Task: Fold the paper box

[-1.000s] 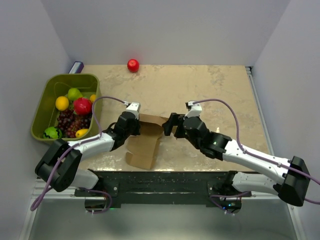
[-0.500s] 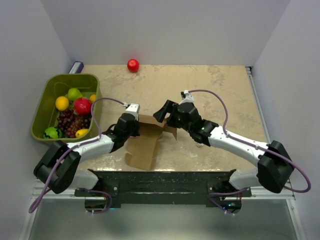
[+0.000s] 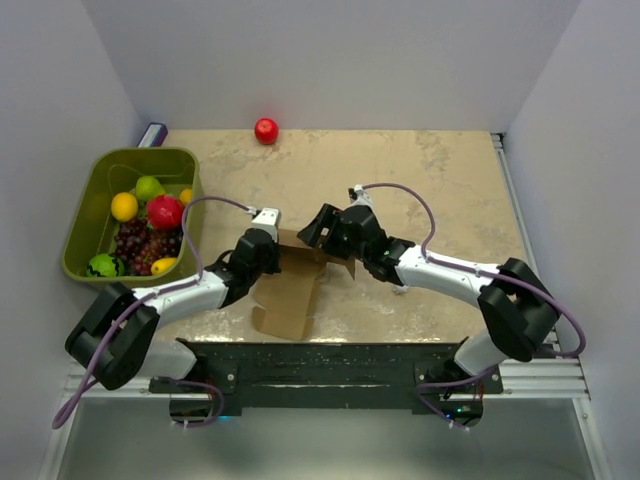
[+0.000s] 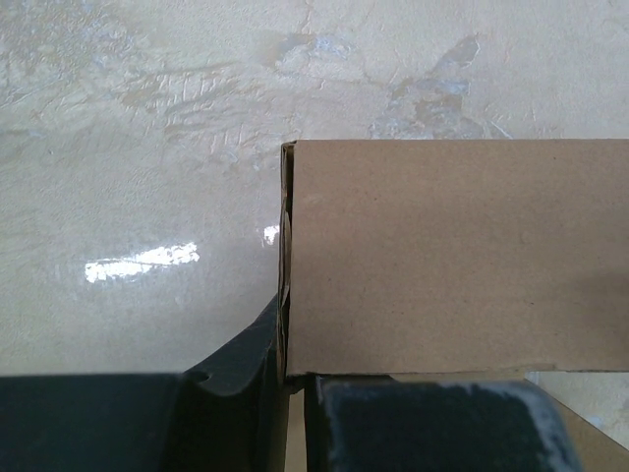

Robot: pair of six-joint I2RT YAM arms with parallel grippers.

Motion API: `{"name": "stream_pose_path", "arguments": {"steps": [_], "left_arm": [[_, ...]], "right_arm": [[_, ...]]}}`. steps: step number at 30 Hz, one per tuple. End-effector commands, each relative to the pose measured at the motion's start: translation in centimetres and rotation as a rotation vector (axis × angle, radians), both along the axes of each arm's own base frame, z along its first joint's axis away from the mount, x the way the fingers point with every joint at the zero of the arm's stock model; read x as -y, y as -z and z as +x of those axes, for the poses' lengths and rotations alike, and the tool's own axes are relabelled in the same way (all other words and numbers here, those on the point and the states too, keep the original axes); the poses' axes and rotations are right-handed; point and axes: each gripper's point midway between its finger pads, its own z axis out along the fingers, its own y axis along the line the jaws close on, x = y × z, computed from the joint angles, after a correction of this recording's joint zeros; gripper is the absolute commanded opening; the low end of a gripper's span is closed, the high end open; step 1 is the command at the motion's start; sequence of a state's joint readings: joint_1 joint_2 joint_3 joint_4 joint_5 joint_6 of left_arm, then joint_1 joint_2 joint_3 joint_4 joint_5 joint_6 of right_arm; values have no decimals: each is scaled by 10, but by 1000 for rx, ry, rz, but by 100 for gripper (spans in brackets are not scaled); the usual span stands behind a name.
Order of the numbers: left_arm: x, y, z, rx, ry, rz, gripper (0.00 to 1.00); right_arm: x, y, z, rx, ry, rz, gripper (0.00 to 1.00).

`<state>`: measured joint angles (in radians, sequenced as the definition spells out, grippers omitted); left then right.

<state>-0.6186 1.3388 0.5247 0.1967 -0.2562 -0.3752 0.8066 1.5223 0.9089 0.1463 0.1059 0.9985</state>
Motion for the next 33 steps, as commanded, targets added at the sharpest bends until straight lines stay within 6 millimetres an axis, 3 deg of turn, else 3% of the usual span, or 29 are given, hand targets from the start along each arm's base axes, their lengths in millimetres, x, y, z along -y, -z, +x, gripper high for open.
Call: {"name": "stream_pose_path", "arguments": {"steps": [1, 7, 11, 15, 19, 20, 22, 27, 29, 33], "left_arm": [[5, -19, 6, 75, -19, -42, 0], [5, -16, 2, 70, -19, -45, 0], [3, -12, 2, 64, -30, -41, 0], [-4, -15, 10, 67, -76, -3, 0], [-3, -18, 15, 67, -84, 3, 0], [-3, -16, 15, 61, -84, 9, 0], [0, -15, 16, 53, -76, 4, 0], [7, -10, 14, 27, -52, -19, 0], [9, -11, 14, 27, -49, -30, 0], [9, -13, 14, 28, -45, -34, 0]], "right_arm": [[-16, -24, 10, 42, 11, 132, 72], [-21, -20, 11, 22, 26, 197, 58], [-18, -15, 10, 13, 41, 198, 56], [5, -17, 9, 45, 95, 111, 71], [36, -11, -11, 68, 148, -4, 77], [33, -7, -23, 70, 129, -30, 77], [37, -1, -33, 75, 141, -85, 73], [8, 20, -58, 29, 59, -111, 50], [1, 22, -61, 20, 51, -107, 49], [14, 35, -59, -7, 98, -142, 43]]}}
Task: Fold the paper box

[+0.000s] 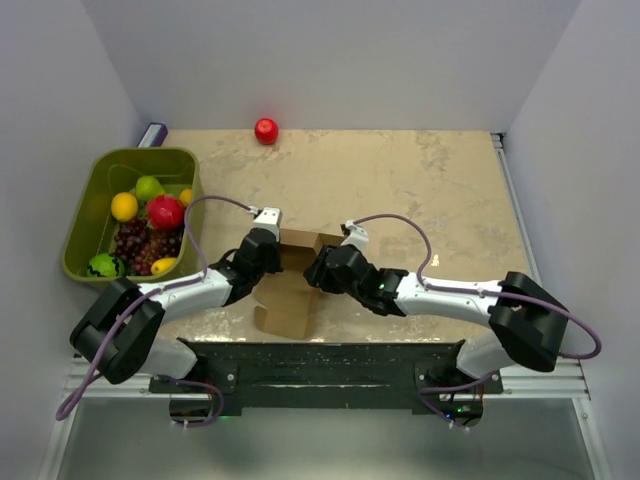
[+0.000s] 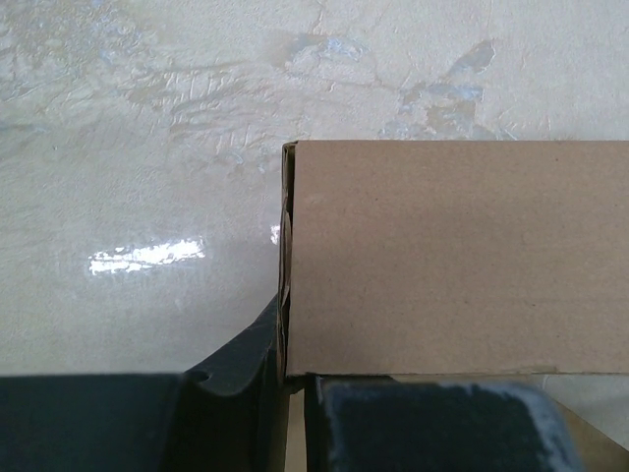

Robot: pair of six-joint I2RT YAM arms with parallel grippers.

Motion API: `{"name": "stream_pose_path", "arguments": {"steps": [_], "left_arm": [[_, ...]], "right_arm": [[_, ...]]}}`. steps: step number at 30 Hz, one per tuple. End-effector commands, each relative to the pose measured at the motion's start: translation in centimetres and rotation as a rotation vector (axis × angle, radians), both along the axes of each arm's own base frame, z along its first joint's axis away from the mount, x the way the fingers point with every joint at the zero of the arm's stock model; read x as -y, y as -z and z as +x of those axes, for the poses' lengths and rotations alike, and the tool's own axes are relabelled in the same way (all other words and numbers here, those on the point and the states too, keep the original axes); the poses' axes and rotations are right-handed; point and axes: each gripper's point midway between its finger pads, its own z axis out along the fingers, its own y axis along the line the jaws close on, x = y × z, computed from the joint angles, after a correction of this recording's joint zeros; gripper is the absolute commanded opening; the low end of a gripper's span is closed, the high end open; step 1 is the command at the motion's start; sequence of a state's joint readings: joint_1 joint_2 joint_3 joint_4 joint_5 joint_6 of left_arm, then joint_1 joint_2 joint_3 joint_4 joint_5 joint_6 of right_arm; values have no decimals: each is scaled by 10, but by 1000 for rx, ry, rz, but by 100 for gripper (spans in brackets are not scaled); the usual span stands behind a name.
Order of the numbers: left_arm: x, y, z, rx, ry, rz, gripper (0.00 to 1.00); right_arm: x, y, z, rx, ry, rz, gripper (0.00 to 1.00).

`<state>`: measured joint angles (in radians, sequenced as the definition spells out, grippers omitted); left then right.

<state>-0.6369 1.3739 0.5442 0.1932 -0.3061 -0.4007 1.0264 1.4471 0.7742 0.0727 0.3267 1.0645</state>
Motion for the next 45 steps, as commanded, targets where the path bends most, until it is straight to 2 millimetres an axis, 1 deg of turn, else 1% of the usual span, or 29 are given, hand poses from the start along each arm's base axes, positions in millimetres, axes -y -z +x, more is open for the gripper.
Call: {"name": "stream_pose_path", "arguments": {"steps": [1, 2, 4, 5, 7, 8, 9, 10, 11, 13, 14, 15, 18, 19, 26, 31, 33, 34, 37, 38, 40, 41, 43, 45], "left_arm": [[8, -18, 11, 36, -10, -49, 0], [7, -17, 10, 34, -10, -45, 0], [7, -17, 9, 34, -11, -47, 0], [7, -17, 9, 35, -14, -49, 0], [9, -20, 9, 45, -16, -66, 0], [9, -19, 8, 45, -14, -75, 0], [8, -19, 7, 46, -16, -79, 0], [9, -23, 8, 58, -20, -95, 0], [8, -20, 6, 54, -18, -92, 0], [8, -21, 5, 57, -20, -97, 0], [8, -20, 5, 57, -18, -98, 0], [8, -21, 4, 60, -20, -103, 0], [9, -21, 2, 64, -14, -111, 0], [8, -20, 2, 61, -14, -110, 0], [16, -15, -1, 51, 11, -121, 0], [14, -12, -2, 51, 6, -119, 0], [15, -13, -3, 54, 9, -119, 0], [14, -12, -3, 55, 8, -118, 0], [15, -14, -4, 60, 11, -125, 0], [15, -15, -5, 60, 13, -128, 0], [13, -15, -5, 66, 9, -117, 0], [12, -16, -4, 68, 5, -113, 0], [11, -18, -2, 72, 4, -97, 0], [9, -18, -1, 72, 5, -74, 0]], "right_arm": [[22, -10, 17, 29, 116, -10, 40], [30, -10, 19, 39, 140, -23, 35], [45, -11, 25, 52, 167, -60, 32], [50, -9, 29, 57, 183, -85, 28], [58, -1, 33, 42, 200, -119, 26], [59, 8, 33, 19, 208, -124, 25], [54, 10, 33, 7, 190, -95, 24], [55, 18, 32, -6, 190, -95, 23], [52, 20, 34, -7, 191, -83, 22], [52, 22, 40, -6, 201, -90, 22], [53, 27, 41, -16, 204, -106, 22], [54, 28, 46, -19, 211, -108, 21], [49, 26, 53, -4, 208, -100, 20], [45, 20, 56, 6, 204, -88, 20], [22, 14, 65, 32, 150, -46, 19], [8, 24, 64, 14, 111, -32, 18], [-2, 19, 65, 25, 93, -10, 18], [-4, 24, 65, 17, 88, -24, 18], [-11, 31, 66, -2, 87, -35, 18], [-11, 39, 65, -17, 90, -47, 18], [-12, 47, 62, -35, 100, -53, 18], [-9, 54, 61, -50, 108, -74, 18], [-5, 57, 61, -56, 125, -91, 19], [-3, 54, 59, -56, 124, -96, 21]]}}
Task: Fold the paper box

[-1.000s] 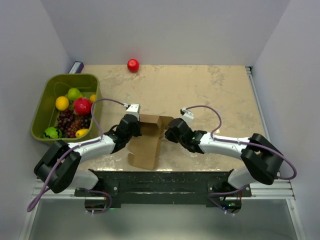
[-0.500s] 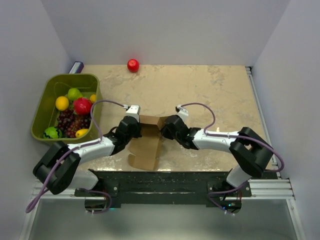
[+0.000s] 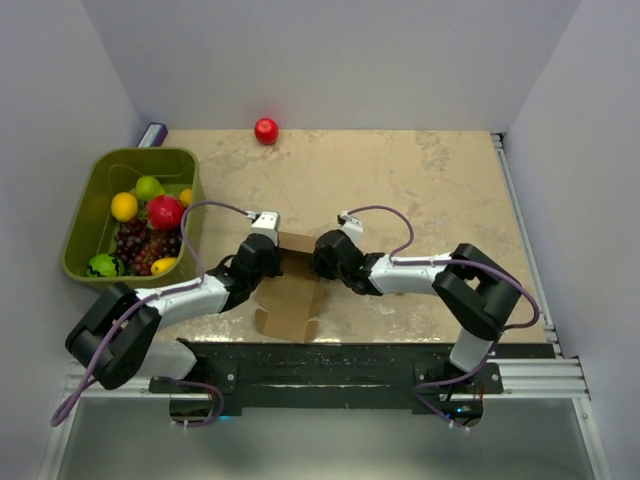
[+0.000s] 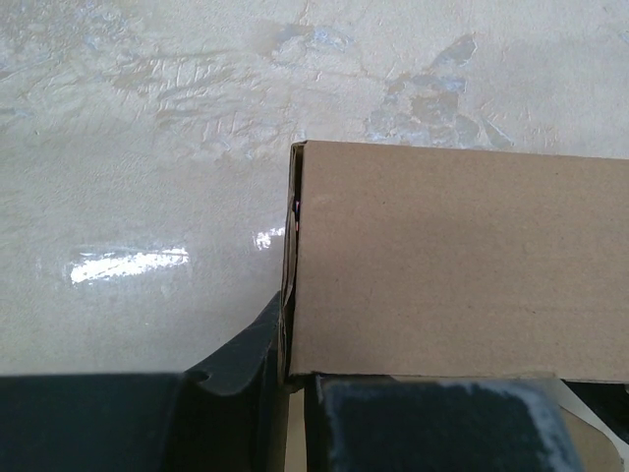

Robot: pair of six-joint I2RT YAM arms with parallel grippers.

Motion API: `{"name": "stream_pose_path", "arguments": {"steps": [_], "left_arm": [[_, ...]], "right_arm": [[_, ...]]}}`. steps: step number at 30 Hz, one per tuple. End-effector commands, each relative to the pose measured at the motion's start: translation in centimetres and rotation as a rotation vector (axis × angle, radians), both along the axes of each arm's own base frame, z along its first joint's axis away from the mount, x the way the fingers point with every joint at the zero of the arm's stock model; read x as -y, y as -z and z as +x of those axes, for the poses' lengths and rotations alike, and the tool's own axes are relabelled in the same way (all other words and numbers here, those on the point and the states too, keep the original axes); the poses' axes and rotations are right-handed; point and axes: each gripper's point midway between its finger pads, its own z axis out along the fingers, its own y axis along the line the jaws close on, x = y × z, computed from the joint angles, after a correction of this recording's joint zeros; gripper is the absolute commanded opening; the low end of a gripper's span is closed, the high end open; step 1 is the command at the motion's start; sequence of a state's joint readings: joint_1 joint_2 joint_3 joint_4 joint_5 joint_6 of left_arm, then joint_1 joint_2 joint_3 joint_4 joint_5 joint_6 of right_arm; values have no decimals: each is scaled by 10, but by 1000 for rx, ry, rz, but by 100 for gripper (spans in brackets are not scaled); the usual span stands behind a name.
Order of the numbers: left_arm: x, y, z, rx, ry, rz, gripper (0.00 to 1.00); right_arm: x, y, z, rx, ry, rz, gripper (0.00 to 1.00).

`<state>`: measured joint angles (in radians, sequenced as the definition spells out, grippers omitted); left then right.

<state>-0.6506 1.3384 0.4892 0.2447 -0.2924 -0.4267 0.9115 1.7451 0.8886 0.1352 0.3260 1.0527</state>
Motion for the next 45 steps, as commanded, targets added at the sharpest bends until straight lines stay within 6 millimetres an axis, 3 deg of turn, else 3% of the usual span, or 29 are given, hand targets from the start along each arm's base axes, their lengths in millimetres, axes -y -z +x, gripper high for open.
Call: {"name": "stream_pose_path", "arguments": {"steps": [1, 5, 6, 8, 9, 11, 13, 17, 22, 30, 32, 35, 36, 37, 38, 41, 45], "left_arm": [[4, -18, 9, 57, -10, -20, 0], [-7, -11, 12, 45, -32, 19, 0], [-8, -10, 13, 44, -35, 22, 0], [-7, -8, 14, 39, -33, 27, 0], [-5, -11, 16, 42, -32, 28, 0], [-6, -11, 18, 40, -35, 33, 0], [-7, -13, 19, 48, -39, 38, 0], [-8, -13, 19, 50, -45, 50, 0], [-10, -11, 20, 42, -50, 63, 0], [-12, -18, 21, 45, -66, 64, 0], [-13, -18, 20, 44, -69, 67, 0], [-15, -16, 20, 42, -78, 68, 0], [-15, -15, 20, 42, -79, 70, 0], [-16, -13, 20, 42, -85, 76, 0], [-17, -11, 20, 46, -84, 82, 0], [-21, -5, 20, 46, -106, 113, 0], [-19, -4, 19, 57, -107, 120, 0]], "right_arm": [[-4, -14, 1, 18, 12, 10, 24], [1, -44, -3, 71, -33, 9, 38], [0, -60, -8, 96, -56, 22, 46], [2, -73, -19, 98, -120, 15, 55], [2, -94, -23, 130, -142, 53, 64], [14, -100, -37, 113, -177, 27, 71], [32, -122, -40, 157, -175, 10, 80], [74, -141, -22, 208, -109, -42, 85], [101, -125, -14, 208, -81, -142, 86], [111, -81, -5, 173, -73, -250, 86], [104, -78, 2, 196, -92, -238, 85], [87, -63, 5, 198, -162, -222, 74], [83, -61, 5, 194, -179, -215, 57], [80, -54, 5, 178, -202, -226, 49], [71, -63, 11, 206, -214, -209, 35], [57, -67, 7, 209, -269, -178, 14], [42, -77, 3, 218, -275, -160, 10]]}}
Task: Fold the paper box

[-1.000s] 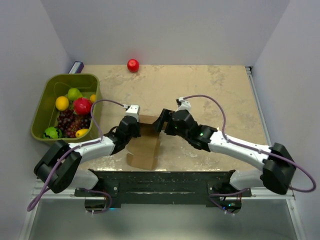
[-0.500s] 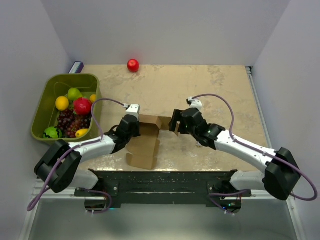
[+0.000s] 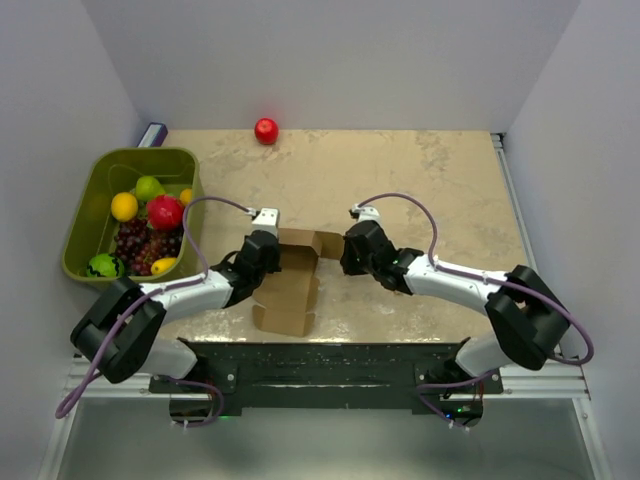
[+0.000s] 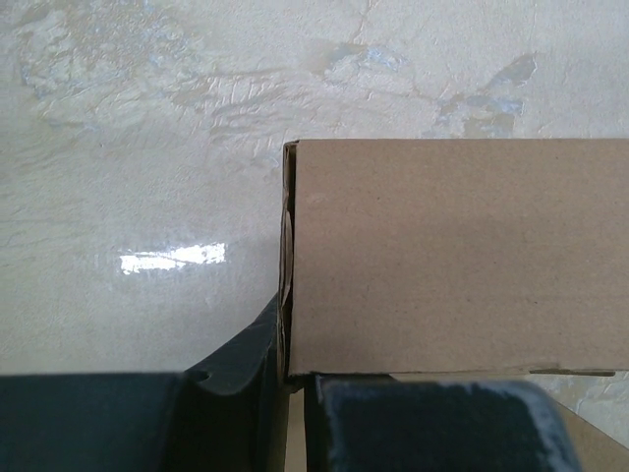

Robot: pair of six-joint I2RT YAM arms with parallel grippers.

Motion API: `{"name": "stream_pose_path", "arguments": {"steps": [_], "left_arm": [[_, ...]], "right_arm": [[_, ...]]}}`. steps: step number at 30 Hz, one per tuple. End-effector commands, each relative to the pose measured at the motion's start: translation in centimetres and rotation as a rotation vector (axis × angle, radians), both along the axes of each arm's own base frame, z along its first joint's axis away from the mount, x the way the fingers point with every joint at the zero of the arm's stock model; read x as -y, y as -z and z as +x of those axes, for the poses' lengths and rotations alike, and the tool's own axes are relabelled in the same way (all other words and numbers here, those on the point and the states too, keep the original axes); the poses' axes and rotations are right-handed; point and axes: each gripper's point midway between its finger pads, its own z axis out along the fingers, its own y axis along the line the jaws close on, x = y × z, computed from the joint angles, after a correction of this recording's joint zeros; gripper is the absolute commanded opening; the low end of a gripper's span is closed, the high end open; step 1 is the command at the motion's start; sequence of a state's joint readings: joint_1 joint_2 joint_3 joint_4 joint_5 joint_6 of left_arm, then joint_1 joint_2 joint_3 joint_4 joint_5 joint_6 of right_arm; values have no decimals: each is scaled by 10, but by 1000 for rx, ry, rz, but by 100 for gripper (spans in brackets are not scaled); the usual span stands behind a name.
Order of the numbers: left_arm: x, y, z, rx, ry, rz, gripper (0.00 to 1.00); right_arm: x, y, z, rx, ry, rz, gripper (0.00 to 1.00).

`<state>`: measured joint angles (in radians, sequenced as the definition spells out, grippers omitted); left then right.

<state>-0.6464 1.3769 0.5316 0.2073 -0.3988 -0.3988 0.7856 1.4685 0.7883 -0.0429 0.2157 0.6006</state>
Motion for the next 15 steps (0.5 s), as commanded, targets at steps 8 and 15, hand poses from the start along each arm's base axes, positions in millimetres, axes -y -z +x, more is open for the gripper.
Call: {"name": "stream_pose_path", "arguments": {"steps": [8, 15], "left_arm": [[1, 2, 5, 37, -23, 69, 0], [3, 3, 4, 44, -20, 69, 0]], "right_arm": [[-73, -43, -1, 88, -35, -15, 10], [-74, -45, -1, 65, 23, 18, 12]]}}
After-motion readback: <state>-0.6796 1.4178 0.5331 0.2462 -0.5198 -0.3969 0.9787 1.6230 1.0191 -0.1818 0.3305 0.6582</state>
